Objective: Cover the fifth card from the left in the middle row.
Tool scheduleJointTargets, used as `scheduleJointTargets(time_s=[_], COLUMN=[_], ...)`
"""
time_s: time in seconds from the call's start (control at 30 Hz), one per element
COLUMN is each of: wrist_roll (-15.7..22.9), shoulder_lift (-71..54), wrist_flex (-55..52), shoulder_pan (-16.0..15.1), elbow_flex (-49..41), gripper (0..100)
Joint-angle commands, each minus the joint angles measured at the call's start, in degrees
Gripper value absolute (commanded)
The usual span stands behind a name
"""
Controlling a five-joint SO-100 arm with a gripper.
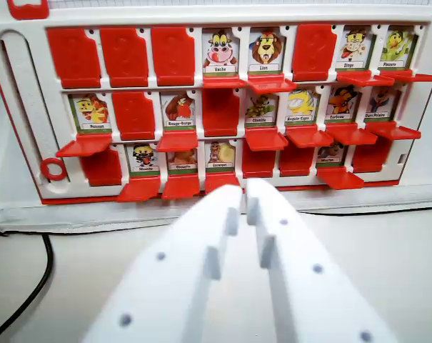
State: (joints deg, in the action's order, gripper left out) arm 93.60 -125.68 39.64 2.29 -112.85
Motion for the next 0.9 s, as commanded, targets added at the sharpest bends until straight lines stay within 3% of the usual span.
scheduleJointTargets(time_s=[0.0,0.27,0.63,0.87], wrist_roll=[1.85,3.08,0.97,-1.32], shoulder_lift=[-1.67,3.69,20.39,28.39], wrist_flex=[-9.32,-22.5,-33.05,-33.57], shoulder_pan=[1.67,5.36,7.03,6.68], elbow_flex=[-5.27,-13.54,-9.05,-2.64], gripper=[0,0,0,0])
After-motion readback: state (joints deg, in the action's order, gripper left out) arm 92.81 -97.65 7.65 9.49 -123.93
